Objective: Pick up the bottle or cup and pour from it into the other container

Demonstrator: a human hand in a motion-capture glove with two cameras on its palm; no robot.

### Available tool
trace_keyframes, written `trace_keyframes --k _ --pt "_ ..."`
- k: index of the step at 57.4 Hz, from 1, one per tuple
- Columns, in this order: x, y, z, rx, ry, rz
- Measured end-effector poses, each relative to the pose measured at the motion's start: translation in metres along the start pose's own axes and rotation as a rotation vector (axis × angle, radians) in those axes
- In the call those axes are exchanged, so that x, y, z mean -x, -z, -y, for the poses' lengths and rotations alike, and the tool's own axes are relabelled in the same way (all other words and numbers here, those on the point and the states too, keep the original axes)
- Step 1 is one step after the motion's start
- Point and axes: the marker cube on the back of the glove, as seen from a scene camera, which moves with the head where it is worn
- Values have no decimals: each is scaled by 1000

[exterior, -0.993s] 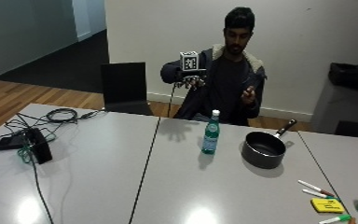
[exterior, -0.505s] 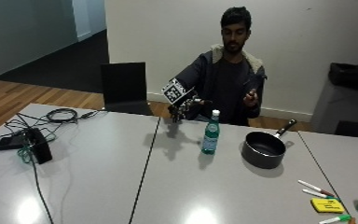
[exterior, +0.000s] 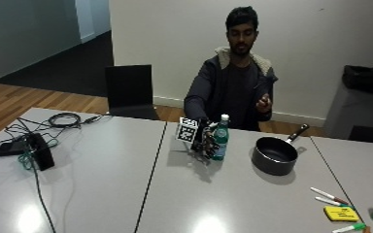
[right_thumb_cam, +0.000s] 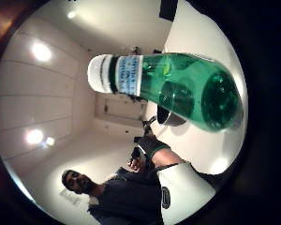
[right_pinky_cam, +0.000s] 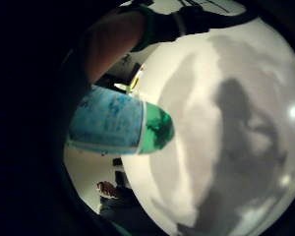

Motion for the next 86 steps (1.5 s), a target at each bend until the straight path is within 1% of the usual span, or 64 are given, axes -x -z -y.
trace_keyframes --k 4,7,8,11,13,15,18,19,22,23,25,26,27,28,30,31,32,34,37,40,41,44,45,48,52,57,64,65,68,69,73,77,80,86 --pt "-7 -7 7 -25 48 49" --pt "-14 -14 14 -74 164 75" --pt "-15 -15 17 -85 179 81" --pt "-14 -18 17 -49 79 98" --pt "-14 -20 16 -29 41 109" --pt "-16 -22 16 -36 55 115" --pt "-21 -25 16 -71 170 110" --pt "-22 -26 16 -76 187 107" --pt "-21 -26 15 -68 144 97" --pt "-22 -26 17 -86 189 93" --pt "-28 -29 20 -156 382 90" --pt "-30 -30 21 -182 450 90" --pt "-30 -30 21 -183 451 93" --pt "-28 -29 19 -160 385 97" --pt "-21 -27 14 -92 182 106" --pt "-18 -26 13 -72 110 109" --pt "-15 -26 13 -65 72 112" --pt "-12 -26 16 -76 83 115" --pt "-8 -26 18 -95 177 109" --pt "5 -24 14 -83 123 102" --pt "10 -24 14 -83 135 96" --pt "23 -22 20 -104 267 64" --pt "28 -21 23 -107 287 51" --pt "48 -17 26 -86 262 10" --pt "75 -17 33 -117 217 -60" --pt "105 -20 32 -43 170 -217" --pt "135 -40 50 -214 165 -412" --pt "137 -43 49 -203 175 -447" --pt "143 -49 39 -70 225 -551" --pt "145 -53 38 -53 233 -579" --pt "158 -70 42 -106 192 -665" --pt "164 -81 36 12 297 -778" --pt "170 -93 35 42 334 -876" --pt "184 -115 49 84 434 -1112"
